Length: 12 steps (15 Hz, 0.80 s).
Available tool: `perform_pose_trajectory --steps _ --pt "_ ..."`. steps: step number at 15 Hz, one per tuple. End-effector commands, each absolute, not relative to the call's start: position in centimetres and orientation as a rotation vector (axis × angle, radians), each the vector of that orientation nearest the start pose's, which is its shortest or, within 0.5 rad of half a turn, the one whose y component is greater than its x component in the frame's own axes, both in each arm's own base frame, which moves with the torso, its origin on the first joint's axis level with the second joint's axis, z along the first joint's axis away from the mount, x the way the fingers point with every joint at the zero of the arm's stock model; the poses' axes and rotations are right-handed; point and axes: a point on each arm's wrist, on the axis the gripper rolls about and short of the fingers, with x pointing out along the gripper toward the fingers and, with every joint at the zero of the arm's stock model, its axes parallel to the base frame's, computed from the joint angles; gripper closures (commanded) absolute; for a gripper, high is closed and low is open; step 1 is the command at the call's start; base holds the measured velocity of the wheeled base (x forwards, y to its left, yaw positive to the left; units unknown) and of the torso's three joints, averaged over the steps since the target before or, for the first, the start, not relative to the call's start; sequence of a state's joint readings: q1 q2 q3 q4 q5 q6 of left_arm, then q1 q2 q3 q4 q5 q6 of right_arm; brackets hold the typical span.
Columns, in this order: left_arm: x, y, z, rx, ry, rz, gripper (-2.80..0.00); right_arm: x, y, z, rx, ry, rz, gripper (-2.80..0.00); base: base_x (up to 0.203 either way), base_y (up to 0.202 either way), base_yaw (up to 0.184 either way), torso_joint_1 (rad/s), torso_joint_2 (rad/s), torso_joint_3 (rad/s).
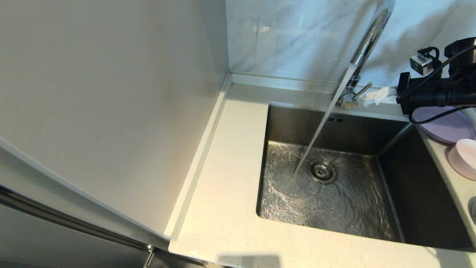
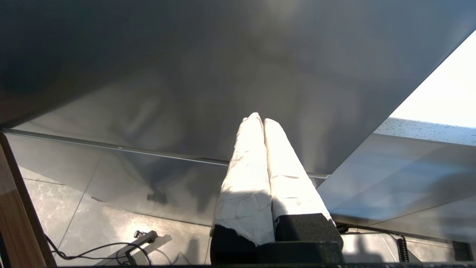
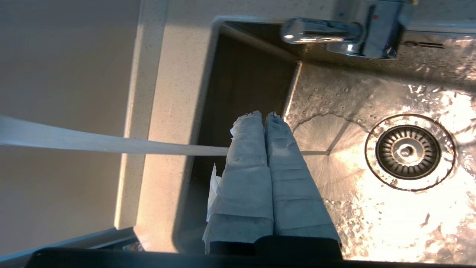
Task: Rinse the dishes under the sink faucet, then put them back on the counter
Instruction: Turn off the faucet
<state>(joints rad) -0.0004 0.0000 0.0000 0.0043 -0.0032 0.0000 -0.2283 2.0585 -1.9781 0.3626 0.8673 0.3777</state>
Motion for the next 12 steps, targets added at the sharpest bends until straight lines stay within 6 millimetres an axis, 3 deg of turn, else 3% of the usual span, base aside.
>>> perform_pose_trajectory --steps 1,7,12 --pt "-2.3 0.0 7.5 0.000 0.005 -0.003 0.00 40.6 -7.4 28.0 0.592 0.501 0.549 0.00 0.000 0.000 0.000 0.000 0.00 0.000" --pt "-2.3 0.0 7.5 0.000 0.005 -0.003 0.00 42.7 -6.9 27.4 0.509 0.389 0.446 0.00 0.000 0.000 0.000 0.000 0.00 0.000" --pt "-2.3 0.0 7.5 0.000 0.005 -0.004 0.00 43.6 -6.4 28.2 0.423 0.245 0.350 0.00 0.000 0.000 0.000 0.000 0.00 0.000"
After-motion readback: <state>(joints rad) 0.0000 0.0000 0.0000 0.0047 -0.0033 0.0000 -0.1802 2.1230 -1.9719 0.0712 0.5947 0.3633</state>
